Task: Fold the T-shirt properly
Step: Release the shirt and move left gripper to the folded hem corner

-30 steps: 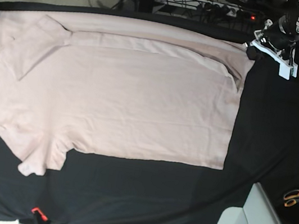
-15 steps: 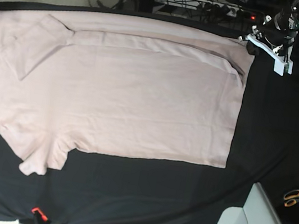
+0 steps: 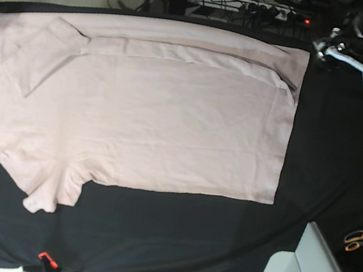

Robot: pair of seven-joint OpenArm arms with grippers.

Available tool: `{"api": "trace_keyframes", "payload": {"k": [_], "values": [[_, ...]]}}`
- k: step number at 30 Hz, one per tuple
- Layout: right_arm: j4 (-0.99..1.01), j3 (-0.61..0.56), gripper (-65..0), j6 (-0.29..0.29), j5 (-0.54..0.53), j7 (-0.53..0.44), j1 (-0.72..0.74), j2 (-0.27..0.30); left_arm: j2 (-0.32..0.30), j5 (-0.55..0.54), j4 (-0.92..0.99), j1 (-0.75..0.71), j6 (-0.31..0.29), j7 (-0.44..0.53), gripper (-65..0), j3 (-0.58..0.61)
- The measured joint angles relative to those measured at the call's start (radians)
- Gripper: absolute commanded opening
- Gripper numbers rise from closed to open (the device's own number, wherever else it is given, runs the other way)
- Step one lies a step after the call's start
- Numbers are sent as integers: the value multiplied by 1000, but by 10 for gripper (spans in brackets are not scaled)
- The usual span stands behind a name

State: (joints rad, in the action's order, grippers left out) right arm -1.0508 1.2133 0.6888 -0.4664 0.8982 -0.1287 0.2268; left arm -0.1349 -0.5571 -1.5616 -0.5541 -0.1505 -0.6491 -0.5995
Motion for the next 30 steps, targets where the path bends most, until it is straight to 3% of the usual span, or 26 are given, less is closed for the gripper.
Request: {"api": "trace_keyframes", "payload": {"k": [5,7,10,11,13,16,19,21,30], "values": [[-202,3,-281,2,-9,-10,-27,-24,-2,-4,-172,-55,-6,0,-69,-44],[-265,2,-282,8,-12,-11,-35,-45,-2,4,-260,-85,2,3,-130,2],[-314,2,-284,4,-7,-10,-43,-65,-1,-2,-321,-97,-6,-2,-349,111],[-318,2,-291,5,-5,-6,-41,-66,0,-4,-323,-94,-7,-2,-451,140],[-318,-2,-378,4,-5,-6,-35,-64,1,5,-320,-79,-4,-7,-650,187],[-323,-5,-641,5,-9,-7,-32,-68,-1,3,-301,-58,0,-2,-650,237],[-322,-4,-615,4,-4,-4,-33,-67,-2,5,-275,-61,-1,-2,-650,255],[-322,-2,-648,4,-5,-5,-33,-67,-1,3,-242,-60,1,-2,-650,261],[-322,-5,-644,5,-5,-4,-33,-70,-2,8,-89,-7,9,2,-650,287]]}}
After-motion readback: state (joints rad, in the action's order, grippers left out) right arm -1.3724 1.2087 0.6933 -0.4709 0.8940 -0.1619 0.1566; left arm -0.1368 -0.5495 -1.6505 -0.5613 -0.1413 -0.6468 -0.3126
